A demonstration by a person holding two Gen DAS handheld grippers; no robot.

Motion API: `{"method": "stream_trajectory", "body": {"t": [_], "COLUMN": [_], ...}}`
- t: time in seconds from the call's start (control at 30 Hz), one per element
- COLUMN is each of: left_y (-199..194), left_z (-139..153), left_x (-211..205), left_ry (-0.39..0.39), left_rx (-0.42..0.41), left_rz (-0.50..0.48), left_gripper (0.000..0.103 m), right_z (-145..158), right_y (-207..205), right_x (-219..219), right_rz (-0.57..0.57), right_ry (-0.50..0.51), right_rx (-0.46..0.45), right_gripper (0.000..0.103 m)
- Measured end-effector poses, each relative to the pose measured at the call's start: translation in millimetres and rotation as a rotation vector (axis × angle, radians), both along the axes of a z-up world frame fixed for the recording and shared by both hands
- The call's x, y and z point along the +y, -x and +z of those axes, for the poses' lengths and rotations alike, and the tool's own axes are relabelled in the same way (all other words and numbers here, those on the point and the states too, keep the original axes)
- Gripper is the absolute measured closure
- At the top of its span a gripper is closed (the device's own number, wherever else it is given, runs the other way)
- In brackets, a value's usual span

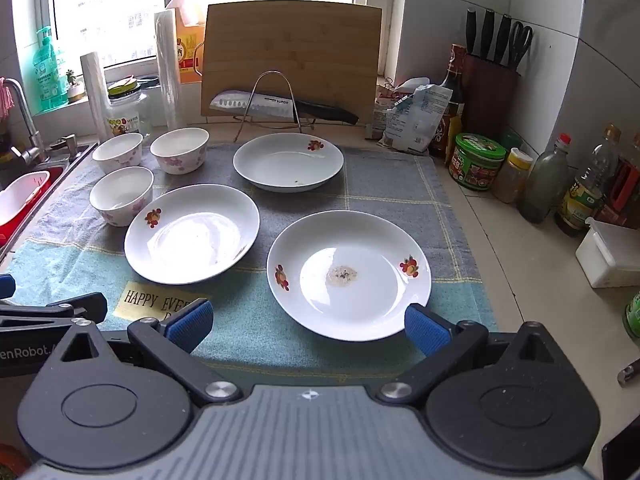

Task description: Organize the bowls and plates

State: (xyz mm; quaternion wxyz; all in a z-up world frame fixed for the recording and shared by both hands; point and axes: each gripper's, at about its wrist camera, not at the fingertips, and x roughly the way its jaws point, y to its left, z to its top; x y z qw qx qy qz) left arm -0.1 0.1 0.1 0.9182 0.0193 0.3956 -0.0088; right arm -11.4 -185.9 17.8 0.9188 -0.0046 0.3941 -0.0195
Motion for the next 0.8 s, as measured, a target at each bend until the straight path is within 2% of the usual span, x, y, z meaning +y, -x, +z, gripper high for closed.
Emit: {"method": "stream_trajectory", "body": {"t": [0.8], "left_y": [-4.3], "left_z": [-1.0], "left_x": [-1.5], "left_ry": [-0.01], "left_rx": [0.004], "left_rz": [0.0], "left_gripper": [0.001], "right_z": [-1.4], "right_y": [-3.8], "right_x": [0.6], "right_rz": [0.001], "right_ry": [-0.005], "right_rx": [-0.001], "right_gripper": [0.0]}}
